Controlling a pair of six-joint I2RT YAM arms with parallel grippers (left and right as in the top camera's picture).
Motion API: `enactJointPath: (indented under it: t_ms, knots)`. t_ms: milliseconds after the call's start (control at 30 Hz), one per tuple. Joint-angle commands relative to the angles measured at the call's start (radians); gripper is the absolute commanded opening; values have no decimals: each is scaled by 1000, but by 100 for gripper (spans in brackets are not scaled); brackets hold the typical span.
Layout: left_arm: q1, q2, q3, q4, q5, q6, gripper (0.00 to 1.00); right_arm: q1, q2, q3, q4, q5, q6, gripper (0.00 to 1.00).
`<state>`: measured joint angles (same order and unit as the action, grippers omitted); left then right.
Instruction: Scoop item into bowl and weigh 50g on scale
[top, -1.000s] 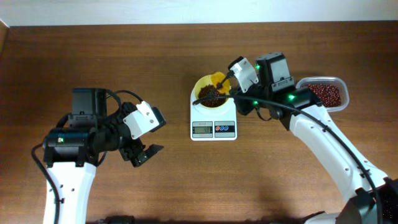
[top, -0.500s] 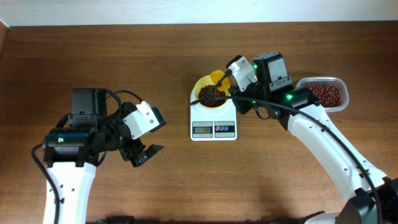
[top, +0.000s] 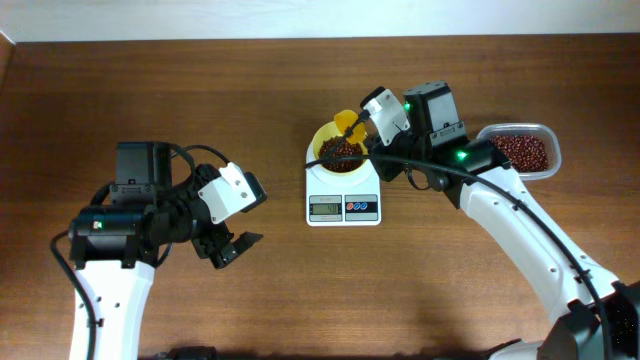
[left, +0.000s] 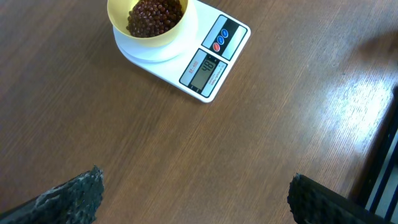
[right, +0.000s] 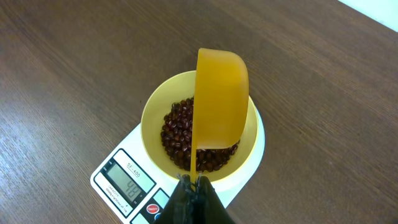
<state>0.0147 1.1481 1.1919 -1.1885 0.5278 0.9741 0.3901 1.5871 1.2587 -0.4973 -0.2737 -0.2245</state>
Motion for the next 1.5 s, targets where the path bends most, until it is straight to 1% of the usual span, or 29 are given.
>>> enactJointPath:
  t_ms: [0,67,167,333,367,400,467,500,567,633,733,833,967,1067,1133,1233,1333,1400,1467]
  knots:
    - [6,-2,1,-1,21,15,99,13,5,5,3,-2,-63,4]
    - [6,-2,1,-1,21,15,99,27,5,5,3,2,-140,4]
    - [6,-2,1,-1,21,15,99,35,5,5,3,43,-142,4]
    - [6,-2,1,-1,21,15,99,39,5,5,3,51,-143,4]
    - [6,-2,1,-1,21,15,99,47,5,5,2,51,-162,4]
    - [6,-2,1,-1,21,15,99,71,5,5,-5,107,-203,4]
    - [6,-2,1,-1,21,15,99,91,5,5,-2,260,-213,4]
    - [6,-2,1,-1,21,15,99,92,5,5,-1,254,-212,4]
    - [6,-2,1,-1,21,15,99,94,5,5,0,171,-212,4]
    - [6,-2,1,-1,21,15,99,85,5,5,-2,107,-134,4]
    - [6,-2,1,-1,21,15,99,58,5,5,-3,78,-80,4]
    - [6,-2,1,-1,21,15,99,30,5,5,36,78,-80,4]
    - [6,-2,1,-1,21,15,99,-1,5,5,133,75,-80,4]
    - [6,-2,1,-1,21,15,99,-60,5,5,219,75,-68,4]
    - [6,-2,1,-1,21,15,99,-103,5,5,244,75,-20,4]
    - [6,-2,1,-1,21,15,99,-179,5,5,261,75,55,4]
    - [6,-2,1,-1,21,15,99,-228,5,5,263,75,85,4]
    - [6,-2,1,-1,21,15,99,-235,5,5,263,75,85,4]
    - [6,-2,1,-1,21,15,99,-227,5,5,262,63,123,4]
